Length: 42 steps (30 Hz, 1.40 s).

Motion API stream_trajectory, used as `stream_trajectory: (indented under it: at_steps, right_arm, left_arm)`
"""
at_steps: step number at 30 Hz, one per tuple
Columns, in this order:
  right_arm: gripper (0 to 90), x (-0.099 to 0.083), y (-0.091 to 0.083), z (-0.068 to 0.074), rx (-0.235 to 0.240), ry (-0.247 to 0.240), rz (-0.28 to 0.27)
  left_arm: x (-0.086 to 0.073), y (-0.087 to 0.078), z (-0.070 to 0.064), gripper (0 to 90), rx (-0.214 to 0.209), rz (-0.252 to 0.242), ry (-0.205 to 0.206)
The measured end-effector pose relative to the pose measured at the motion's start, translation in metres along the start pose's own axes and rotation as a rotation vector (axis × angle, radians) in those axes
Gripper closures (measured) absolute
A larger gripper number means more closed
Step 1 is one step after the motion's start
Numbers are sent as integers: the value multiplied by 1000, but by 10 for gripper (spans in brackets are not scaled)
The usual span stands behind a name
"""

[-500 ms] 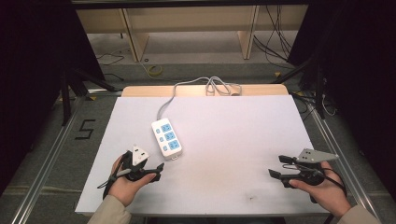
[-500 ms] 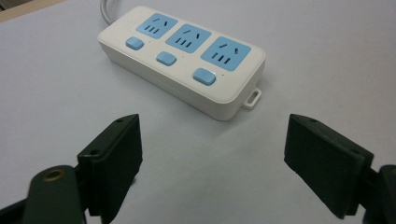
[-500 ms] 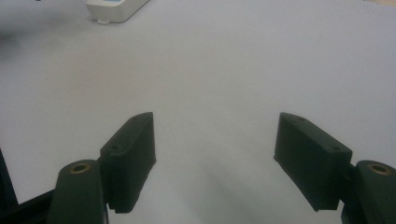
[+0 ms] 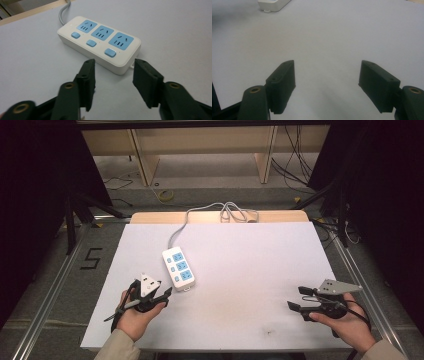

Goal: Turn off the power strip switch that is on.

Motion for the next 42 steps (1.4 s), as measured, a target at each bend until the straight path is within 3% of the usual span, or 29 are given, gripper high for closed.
stream_trajectory:
  at_steps: [6, 7, 11, 19, 27, 42]
  right_arm:
    - [299, 0, 0, 0, -1, -3, 2]
    - [299, 0, 1, 0, -2, -3, 1]
    - [300, 0, 1, 1, 1, -6, 4]
    - [300, -1, 2, 1, 1, -5, 13]
    - [299, -1, 3, 2, 3, -1, 14]
    - [300, -1, 5, 1, 5, -7, 20]
  left_arm:
    - [1, -1, 5, 884, 22, 17, -16]
    - [2, -1, 5, 895, 23, 23, -21]
    - [6, 0, 9, 898, 43, 37, -34]
    - [11, 5, 11, 899, 35, 44, -57]
    - [17, 13, 22, 899, 38, 60, -105]
    - [25, 28, 35, 899, 56, 87, -128]
Point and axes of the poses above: each handheld gripper's, and its own axes: y roughly forward along the jaws, x roughly out of its top, z roughly to its left, the point moved 7 cm from there along y, roughly forward along the jaws, and after that the axes turned 1 degree about -x, right-handed, at the moved point
